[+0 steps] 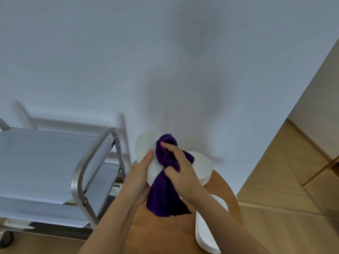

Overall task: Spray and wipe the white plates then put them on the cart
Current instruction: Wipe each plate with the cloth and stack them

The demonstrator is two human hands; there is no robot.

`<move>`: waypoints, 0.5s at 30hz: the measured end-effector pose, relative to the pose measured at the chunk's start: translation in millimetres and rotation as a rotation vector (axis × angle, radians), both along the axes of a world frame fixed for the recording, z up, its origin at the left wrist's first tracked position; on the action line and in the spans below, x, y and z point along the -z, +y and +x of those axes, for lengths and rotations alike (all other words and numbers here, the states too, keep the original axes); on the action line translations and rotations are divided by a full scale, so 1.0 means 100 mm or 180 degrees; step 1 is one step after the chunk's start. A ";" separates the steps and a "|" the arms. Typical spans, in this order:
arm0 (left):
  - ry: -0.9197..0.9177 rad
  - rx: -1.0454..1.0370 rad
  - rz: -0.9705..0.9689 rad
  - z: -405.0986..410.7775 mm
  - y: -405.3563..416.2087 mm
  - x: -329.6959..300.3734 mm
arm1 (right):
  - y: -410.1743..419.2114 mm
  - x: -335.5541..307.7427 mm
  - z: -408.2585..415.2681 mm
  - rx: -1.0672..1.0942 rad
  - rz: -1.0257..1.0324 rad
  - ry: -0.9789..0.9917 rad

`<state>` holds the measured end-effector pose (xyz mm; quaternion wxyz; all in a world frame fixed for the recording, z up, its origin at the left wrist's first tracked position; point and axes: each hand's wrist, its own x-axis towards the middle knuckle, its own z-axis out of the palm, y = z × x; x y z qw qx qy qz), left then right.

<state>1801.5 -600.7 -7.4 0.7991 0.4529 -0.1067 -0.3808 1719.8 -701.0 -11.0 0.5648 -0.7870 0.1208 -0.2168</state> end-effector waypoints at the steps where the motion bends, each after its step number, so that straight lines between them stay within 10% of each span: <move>1: 0.0166 -0.0041 -0.0079 0.02 0.02 0.01 | 0.03 0.07 -0.04 -0.0027 -0.0197 0.0001; 8: 0.0734 -0.0250 -0.0054 0.08 0.15 0.23 | 0.00 0.63 -0.21 0.0597 -0.1133 -0.0354; 15: 0.0585 -0.0157 -0.0081 0.27 0.40 0.45 | -0.43 1.03 -0.33 0.1547 0.0029 0.0283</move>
